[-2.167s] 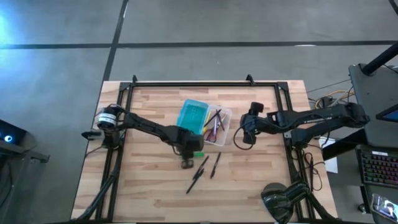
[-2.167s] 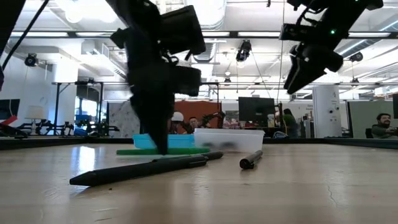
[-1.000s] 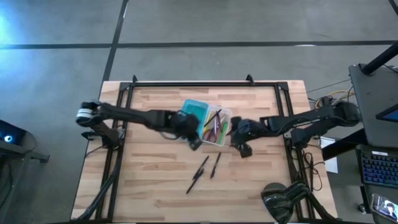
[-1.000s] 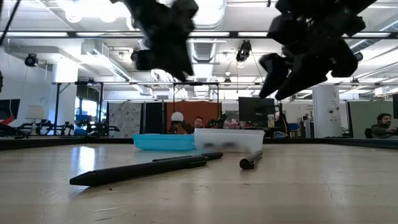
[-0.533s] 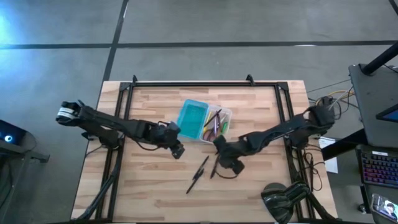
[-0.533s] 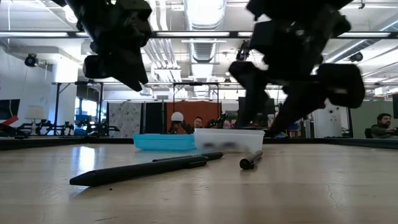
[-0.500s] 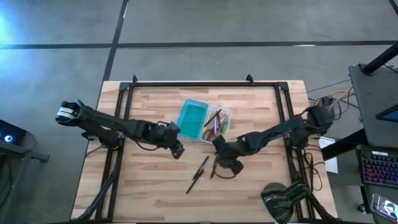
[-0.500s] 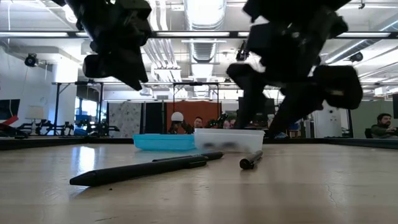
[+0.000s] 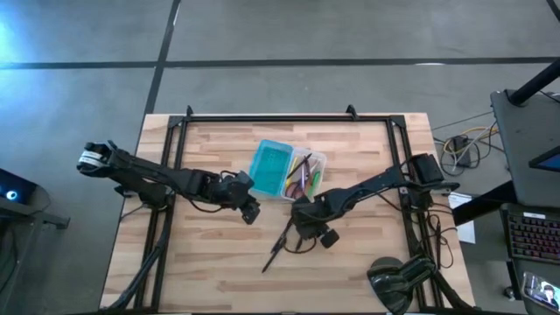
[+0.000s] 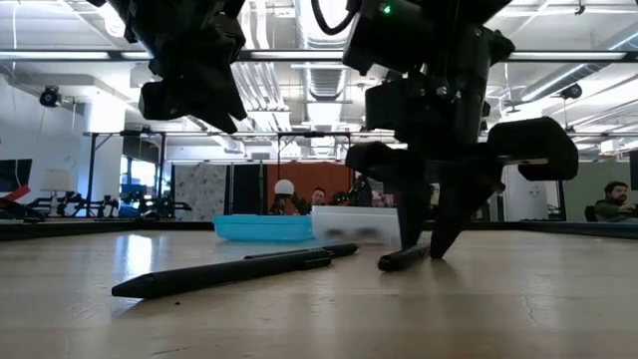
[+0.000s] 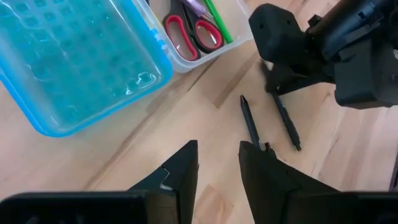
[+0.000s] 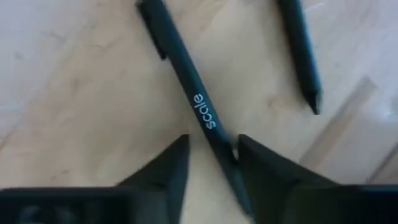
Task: Pick & place school supplies into a supply box
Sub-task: Put the black pen into the supply box
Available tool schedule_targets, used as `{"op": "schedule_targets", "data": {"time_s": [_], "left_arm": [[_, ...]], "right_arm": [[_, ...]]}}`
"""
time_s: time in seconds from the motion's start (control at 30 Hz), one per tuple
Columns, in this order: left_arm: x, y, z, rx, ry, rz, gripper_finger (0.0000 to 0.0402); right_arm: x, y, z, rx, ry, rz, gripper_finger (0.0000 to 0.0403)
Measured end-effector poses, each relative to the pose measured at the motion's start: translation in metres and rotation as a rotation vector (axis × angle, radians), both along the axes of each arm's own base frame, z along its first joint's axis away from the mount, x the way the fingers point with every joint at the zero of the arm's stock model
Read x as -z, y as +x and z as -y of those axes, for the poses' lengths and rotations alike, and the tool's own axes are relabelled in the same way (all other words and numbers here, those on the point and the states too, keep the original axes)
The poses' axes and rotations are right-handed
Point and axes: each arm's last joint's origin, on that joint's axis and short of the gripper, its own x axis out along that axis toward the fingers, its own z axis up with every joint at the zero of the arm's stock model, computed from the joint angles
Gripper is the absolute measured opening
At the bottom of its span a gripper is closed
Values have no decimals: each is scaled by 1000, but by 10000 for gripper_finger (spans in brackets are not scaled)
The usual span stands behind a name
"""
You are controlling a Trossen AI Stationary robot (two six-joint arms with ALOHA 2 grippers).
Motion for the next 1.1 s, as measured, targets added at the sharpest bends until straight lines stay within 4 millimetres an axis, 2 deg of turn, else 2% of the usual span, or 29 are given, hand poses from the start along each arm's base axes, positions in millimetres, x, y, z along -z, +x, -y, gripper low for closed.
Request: {"op": "schedule_targets", "data": {"time_s": [0.1,0.13,0.3,0.37,0.43,0.53,0.67,0.83,0.93,1.0,1.1], "left_arm": [[0,0,0,-9,15,2,101],[0,0,-1,-11,18,3,101],[1,1,-1,-27,43,8,101],[5,1,-1,-21,49,8,101],[11,5,-1,-29,34,25,101],[26,11,2,-41,-32,28,101],[47,27,6,-39,-78,14,101],[61,55,12,-13,-94,-25,101],[62,71,16,13,-87,-33,101],[57,84,16,12,-92,-5,101],[53,96,17,19,-99,-33,101]], "right_arm": [[-1,-2,4,23,14,-23,38],[-3,-3,5,39,16,-29,26],[-34,-27,12,110,-16,-62,18],[-65,-29,16,162,-2,73,17],[-94,-40,26,230,9,170,16],[-110,-51,48,304,-12,241,15],[-112,-53,81,282,-194,269,22],[-88,-44,113,78,-427,164,61],[-76,-39,123,11,-512,104,91],[-71,-40,126,42,-505,106,112],[-82,-37,126,152,-480,192,143]]}}
